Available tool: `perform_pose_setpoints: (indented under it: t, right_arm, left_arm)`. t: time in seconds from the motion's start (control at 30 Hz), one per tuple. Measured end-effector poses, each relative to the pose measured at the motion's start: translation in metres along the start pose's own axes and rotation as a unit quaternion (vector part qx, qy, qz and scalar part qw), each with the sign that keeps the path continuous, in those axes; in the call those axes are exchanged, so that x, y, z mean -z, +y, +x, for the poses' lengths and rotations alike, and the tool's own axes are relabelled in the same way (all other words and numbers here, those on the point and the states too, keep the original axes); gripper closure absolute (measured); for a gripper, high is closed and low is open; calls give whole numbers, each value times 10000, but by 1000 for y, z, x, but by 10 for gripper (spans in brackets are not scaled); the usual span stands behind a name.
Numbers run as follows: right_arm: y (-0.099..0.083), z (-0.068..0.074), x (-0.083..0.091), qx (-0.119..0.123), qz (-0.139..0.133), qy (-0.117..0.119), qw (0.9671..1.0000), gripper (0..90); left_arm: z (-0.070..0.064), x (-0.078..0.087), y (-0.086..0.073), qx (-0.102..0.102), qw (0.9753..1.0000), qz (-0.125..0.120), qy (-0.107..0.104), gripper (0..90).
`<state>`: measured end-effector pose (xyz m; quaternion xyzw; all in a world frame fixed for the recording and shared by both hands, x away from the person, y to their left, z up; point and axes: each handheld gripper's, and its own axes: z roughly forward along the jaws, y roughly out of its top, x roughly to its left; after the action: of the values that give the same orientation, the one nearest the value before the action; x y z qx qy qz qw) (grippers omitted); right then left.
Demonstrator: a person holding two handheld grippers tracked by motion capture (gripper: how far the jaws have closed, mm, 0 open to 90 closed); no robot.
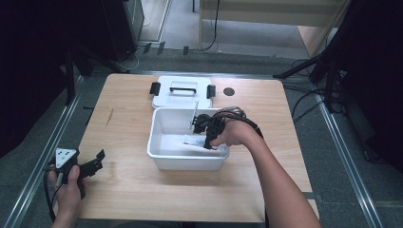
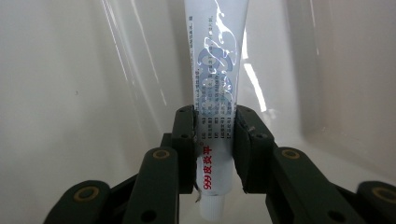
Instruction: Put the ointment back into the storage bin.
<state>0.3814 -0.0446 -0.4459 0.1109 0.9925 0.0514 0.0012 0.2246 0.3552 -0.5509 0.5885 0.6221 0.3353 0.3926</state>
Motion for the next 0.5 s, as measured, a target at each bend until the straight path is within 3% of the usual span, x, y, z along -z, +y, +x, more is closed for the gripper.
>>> perform_pose_setpoints:
  t: [0.5]
  right_arm:
    - [7,5,-15,36,416,-126,9990,724]
  left_arm:
    - [0,0,0,5,10000,-1,-2,69]
